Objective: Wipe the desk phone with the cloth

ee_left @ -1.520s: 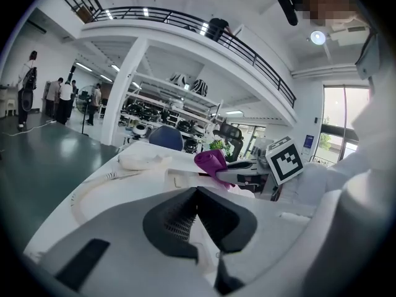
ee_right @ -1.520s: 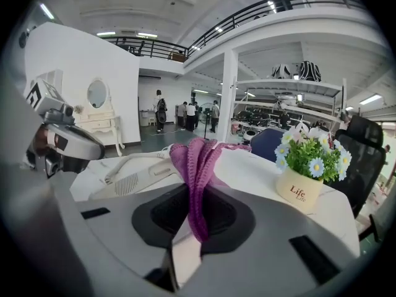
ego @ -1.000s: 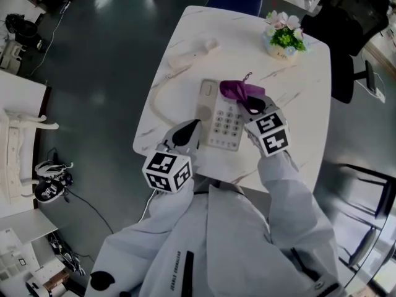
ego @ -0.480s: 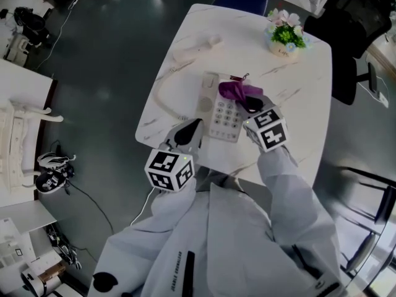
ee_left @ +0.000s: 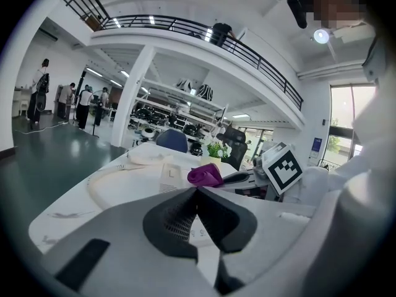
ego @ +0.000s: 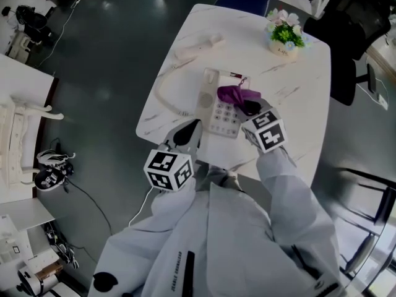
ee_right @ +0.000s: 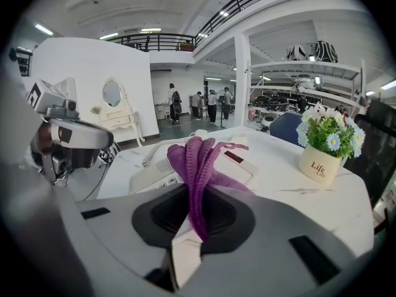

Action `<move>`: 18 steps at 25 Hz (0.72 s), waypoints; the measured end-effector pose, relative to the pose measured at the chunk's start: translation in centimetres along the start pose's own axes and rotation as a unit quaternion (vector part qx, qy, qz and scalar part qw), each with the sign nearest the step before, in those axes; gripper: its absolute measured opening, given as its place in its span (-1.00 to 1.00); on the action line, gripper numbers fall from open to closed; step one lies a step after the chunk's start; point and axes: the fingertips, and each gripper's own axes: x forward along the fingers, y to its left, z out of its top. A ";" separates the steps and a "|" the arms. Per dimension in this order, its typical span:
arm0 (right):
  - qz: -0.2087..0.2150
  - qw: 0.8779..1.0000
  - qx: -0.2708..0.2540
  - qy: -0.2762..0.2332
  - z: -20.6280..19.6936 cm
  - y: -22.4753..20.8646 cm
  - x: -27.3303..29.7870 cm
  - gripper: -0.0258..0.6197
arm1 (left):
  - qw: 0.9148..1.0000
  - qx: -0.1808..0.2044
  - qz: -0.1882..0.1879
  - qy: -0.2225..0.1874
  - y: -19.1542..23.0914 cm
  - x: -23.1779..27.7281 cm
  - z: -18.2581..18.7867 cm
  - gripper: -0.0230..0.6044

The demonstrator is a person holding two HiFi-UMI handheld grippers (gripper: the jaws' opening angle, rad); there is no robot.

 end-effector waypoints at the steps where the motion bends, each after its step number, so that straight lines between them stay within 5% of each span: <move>1: 0.001 1.000 -0.001 0.001 -0.1 0.2 -0.1 -0.80 | 1.000 -0.001 0.000 0.000 -0.1 -0.1 -0.1 -0.93; 18: 0.045 0.999 0.001 0.030 -2.5 3.9 -1.2 -0.80 | 1.000 -0.011 0.004 -0.006 -1.4 -1.7 -1.3 -0.94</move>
